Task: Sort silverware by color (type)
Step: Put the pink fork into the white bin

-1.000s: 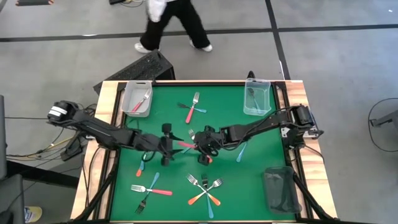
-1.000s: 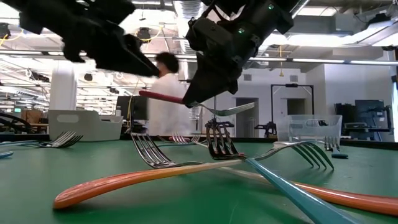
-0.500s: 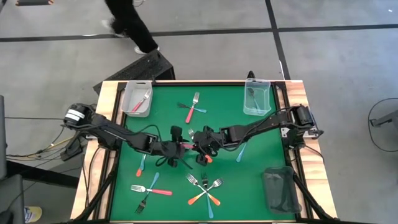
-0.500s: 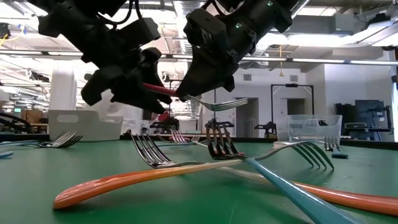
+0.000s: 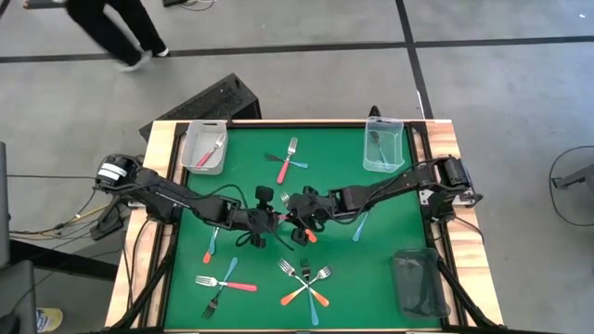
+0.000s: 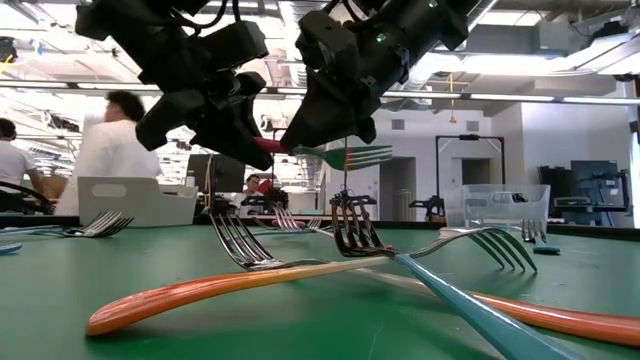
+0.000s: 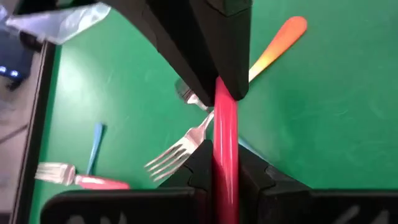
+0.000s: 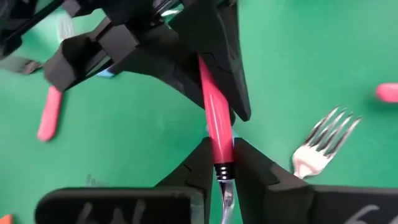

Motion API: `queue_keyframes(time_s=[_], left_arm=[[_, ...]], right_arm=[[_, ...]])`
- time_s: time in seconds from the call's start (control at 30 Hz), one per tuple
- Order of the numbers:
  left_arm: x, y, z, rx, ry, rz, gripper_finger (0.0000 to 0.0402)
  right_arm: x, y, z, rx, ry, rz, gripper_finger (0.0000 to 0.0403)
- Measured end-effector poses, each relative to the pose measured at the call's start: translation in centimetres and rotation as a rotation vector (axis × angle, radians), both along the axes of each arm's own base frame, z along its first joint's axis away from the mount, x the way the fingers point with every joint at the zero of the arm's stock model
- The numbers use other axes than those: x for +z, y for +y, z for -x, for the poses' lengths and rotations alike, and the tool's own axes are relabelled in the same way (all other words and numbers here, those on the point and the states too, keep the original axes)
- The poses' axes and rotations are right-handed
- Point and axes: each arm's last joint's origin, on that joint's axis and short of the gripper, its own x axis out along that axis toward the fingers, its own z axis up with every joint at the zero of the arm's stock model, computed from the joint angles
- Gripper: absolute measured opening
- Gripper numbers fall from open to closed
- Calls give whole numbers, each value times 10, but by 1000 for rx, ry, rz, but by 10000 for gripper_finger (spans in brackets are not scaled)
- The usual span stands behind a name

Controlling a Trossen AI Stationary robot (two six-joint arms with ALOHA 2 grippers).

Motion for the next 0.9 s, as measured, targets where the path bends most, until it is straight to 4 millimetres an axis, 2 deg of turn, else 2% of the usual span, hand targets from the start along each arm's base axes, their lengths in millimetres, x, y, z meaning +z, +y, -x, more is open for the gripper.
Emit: queue_keyframes(time_s=[0.2, 0.3, 0.47, 0.63, 0.8, 0.9], left_arm=[[10, 22, 15, 216, 8, 39, 15], [20, 38, 29, 373, -73, 19, 18], [40, 69, 73, 639, -200, 22, 21], [49, 95, 128, 995, -324, -103, 16], [46, 111, 157, 1132, -373, 45, 19], [37, 119, 166, 1206, -357, 46, 19]], right_arm=[[8, -3, 6, -102, -2, 85, 110], [20, 0, 14, -174, -19, 115, 126], [44, 8, 28, -235, -60, 164, 130], [45, 23, 35, -226, -41, 184, 121], [38, 29, 34, -235, -32, 202, 116], [37, 29, 35, -250, -23, 213, 116]])
